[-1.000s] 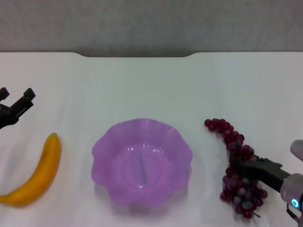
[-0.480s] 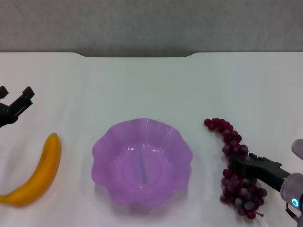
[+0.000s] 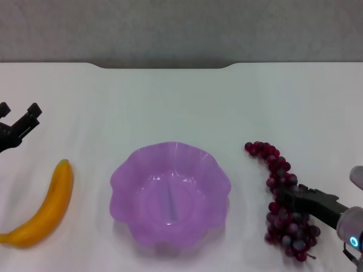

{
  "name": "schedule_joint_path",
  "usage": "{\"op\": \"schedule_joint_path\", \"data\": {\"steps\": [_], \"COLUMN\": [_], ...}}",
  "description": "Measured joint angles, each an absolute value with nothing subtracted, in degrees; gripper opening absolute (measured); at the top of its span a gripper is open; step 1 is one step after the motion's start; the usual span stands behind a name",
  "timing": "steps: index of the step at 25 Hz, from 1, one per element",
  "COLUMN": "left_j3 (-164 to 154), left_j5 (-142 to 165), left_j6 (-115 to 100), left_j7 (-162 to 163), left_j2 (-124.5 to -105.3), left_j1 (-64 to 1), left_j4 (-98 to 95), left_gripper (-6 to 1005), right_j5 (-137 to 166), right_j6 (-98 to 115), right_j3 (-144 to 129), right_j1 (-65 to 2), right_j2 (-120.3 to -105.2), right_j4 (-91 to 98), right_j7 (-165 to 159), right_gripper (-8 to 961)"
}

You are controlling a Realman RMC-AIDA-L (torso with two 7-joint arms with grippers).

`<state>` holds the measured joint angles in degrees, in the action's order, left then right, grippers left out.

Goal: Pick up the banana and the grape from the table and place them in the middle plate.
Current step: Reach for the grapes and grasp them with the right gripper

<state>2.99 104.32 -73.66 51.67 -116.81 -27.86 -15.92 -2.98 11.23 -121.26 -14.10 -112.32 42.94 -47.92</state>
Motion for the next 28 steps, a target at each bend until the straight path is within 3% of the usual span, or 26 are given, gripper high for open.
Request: {"op": "schedule_joint_path", "data": {"steps": [13, 19, 28], "left_j3": [2.99, 2.99, 3.05], "left_j5": [104.32, 104.32, 104.31], "left_j6": [-73.65, -73.65, -73.69], "left_j7": [51.15, 51.15, 51.15], "left_j2": [-116.81, -116.81, -116.81], "left_j1": [-27.86, -27.74, -27.68], "left_j4": [-15.65, -15.64, -15.64], "left_gripper": [876, 876, 877], "right_j5": [-2.85, -2.6, -2.46], "right_j6": [12.03, 19.01, 23.23], "right_j3": [-121.63, -121.34, -121.36], "right_j1": [-15.58, -15.32, -15.52], "right_j2": [-112.29, -111.6, -111.14], "right_j4": [40.6, 39.99, 36.64], "right_j7": [-50.18, -52.12, -55.04], "right_gripper": [488, 489, 416]}}
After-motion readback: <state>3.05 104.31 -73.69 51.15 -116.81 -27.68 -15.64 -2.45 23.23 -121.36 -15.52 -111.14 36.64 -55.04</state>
